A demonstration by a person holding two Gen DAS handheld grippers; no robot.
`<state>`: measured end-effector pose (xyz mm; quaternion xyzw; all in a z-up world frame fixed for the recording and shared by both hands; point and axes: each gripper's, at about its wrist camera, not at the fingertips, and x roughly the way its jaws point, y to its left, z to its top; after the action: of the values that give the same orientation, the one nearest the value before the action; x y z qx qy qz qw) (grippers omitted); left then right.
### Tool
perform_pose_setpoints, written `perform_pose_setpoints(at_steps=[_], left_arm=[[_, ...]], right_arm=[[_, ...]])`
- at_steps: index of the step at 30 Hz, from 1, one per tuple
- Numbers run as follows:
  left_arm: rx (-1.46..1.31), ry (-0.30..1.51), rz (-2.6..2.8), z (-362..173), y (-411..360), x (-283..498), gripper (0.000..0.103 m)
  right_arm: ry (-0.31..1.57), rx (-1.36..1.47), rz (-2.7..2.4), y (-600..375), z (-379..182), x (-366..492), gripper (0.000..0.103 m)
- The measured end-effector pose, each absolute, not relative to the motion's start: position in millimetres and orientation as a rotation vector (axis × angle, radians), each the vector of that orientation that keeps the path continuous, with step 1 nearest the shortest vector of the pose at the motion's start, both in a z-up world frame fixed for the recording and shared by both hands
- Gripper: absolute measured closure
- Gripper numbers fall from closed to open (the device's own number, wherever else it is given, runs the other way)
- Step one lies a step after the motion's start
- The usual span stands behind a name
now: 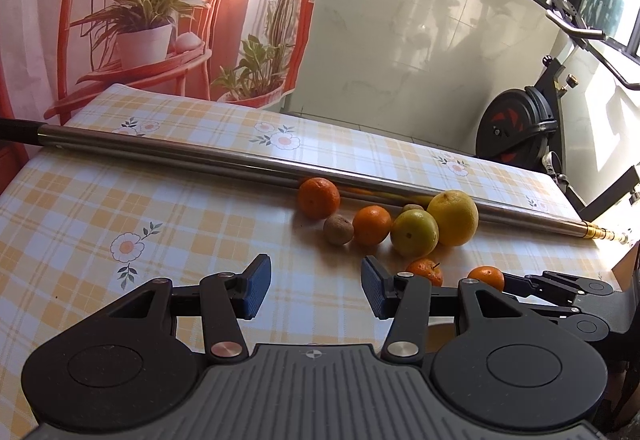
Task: Organize fruits
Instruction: 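Move both open grippers back to the fruit cluster, then grasp a tangerine with the right gripper while the left grasps another tangerine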
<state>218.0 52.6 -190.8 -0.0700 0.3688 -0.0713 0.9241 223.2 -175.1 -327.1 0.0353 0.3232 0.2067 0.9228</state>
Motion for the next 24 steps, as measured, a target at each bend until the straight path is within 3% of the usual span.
perform_pose_setpoints(at_steps=[13, 24], left_arm=[[-0.144, 0.793, -0.150, -198, 43, 227, 0.051], [-0.208, 0.755, -0.145, -173, 43, 260, 0.051]], right_arm=[[0.591, 0.197, 0.375, -197, -330, 212, 0.068], [0.560, 0.221, 0.374, -203, -331, 207, 0.068]])
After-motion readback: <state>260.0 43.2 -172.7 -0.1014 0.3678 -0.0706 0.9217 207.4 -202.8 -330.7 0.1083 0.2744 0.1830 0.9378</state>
